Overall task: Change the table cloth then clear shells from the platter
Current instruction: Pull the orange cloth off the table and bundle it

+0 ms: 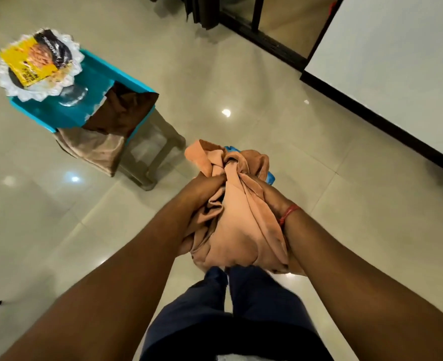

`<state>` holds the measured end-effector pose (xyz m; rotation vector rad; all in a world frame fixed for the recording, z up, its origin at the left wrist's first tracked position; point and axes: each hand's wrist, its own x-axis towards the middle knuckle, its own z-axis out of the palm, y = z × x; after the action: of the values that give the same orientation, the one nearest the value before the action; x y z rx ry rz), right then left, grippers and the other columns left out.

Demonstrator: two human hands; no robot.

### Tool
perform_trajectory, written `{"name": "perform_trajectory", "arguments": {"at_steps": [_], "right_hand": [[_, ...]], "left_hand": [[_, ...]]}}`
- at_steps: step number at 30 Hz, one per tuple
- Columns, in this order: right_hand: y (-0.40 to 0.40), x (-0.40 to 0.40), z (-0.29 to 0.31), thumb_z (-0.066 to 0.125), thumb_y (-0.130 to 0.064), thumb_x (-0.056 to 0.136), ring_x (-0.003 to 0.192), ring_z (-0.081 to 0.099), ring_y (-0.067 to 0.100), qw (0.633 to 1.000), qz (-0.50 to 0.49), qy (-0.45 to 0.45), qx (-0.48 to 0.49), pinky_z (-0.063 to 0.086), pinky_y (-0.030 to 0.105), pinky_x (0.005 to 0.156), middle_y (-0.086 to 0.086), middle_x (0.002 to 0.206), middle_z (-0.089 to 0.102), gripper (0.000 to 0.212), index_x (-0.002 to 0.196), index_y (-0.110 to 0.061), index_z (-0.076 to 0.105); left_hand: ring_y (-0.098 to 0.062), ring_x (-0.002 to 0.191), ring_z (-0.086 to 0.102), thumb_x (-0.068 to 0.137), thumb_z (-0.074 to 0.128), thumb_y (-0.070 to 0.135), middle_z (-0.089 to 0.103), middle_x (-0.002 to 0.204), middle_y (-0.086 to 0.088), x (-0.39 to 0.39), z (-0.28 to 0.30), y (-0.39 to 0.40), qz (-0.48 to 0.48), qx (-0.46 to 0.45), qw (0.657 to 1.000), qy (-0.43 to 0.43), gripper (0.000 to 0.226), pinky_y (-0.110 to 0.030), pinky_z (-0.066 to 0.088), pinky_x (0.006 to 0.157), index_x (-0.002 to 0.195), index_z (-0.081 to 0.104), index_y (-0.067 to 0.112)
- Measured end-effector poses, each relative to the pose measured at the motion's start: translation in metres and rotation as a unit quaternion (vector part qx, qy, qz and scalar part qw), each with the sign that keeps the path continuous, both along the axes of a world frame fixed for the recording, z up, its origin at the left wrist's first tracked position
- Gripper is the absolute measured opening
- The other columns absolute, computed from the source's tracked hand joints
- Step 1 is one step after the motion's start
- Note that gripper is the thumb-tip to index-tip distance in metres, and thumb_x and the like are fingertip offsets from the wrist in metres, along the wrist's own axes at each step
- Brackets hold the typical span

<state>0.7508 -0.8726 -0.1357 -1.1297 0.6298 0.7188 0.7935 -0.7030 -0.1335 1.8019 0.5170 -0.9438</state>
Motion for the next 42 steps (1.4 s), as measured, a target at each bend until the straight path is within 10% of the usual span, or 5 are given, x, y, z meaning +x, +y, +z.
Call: {"name": "perform_trajectory", "arguments": {"at_steps": [3, 17, 25, 30, 42], "right_hand": [[-0.007, 0.03, -0.037, 0.057, -0.039, 0.097, 0.081, 0.07, 0.013, 0.999, 0.006, 0.03, -0.012, 0.053, 0.028, 0.075, 0.004, 0.092, 0.073, 0.023, 0.104, -0.02, 0.067], [-0.065, 0.133, -0.206, 0.054, -0.042, 0.098, 0.07, 0.06, 0.02, 0.968, -0.017, 0.224, -0.107, 0.055, 0.031, 0.066, 0.009, 0.084, 0.064, 0.03, 0.087, -0.017, 0.064], [-0.068, 0.128, -0.208, 0.058, -0.042, 0.09, 0.098, 0.062, 0.028, 0.899, 0.203, 0.03, -0.386, 0.048, 0.034, 0.085, 0.009, 0.103, 0.069, 0.036, 0.097, -0.009, 0.068], [-0.083, 0.092, -0.21, 0.055, -0.058, 0.084, 0.12, 0.054, 0.026, 0.852, 0.141, 0.018, -0.505, 0.044, 0.041, 0.101, 0.005, 0.128, 0.058, 0.055, 0.125, -0.022, 0.059], [-0.057, 0.043, -0.205, 0.059, -0.056, 0.082, 0.098, 0.067, 0.022, 0.918, 0.108, 0.092, -0.369, 0.055, 0.044, 0.09, 0.002, 0.106, 0.068, 0.035, 0.102, -0.027, 0.063]], "left_hand": [[-0.014, 0.063, 0.063, 0.097, 0.058, 0.035, 0.065, 0.076, -0.014, 0.027, -0.034, -0.005, 0.026, -0.052, 0.998, 0.032, 0.031, -0.021, 0.049, 0.054, 0.107, 0.063, 0.006], [-0.01, 0.065, 0.052, 0.093, 0.057, 0.049, 0.056, 0.07, 0.0, 0.123, -0.183, 0.016, 0.143, -0.033, 0.962, 0.231, 0.034, -0.024, 0.045, 0.064, 0.094, 0.059, 0.015], [-0.024, 0.097, 0.065, 0.079, 0.059, 0.053, 0.068, 0.114, -0.009, 0.113, -0.183, 0.014, 0.071, 0.084, 0.987, 0.117, 0.055, -0.038, 0.056, 0.087, 0.119, 0.061, 0.015], [-0.009, 0.08, 0.056, 0.102, 0.047, 0.023, 0.064, 0.109, -0.005, 0.097, -0.183, 0.017, 0.075, 0.024, 0.993, 0.084, 0.023, -0.014, 0.048, 0.046, 0.123, 0.054, 0.014], [-0.016, 0.082, 0.052, 0.099, 0.056, 0.032, 0.054, 0.092, -0.005, 0.077, -0.187, 0.012, 0.018, 0.095, 0.992, 0.087, 0.027, -0.029, 0.048, 0.089, 0.117, 0.058, 0.012]]}}
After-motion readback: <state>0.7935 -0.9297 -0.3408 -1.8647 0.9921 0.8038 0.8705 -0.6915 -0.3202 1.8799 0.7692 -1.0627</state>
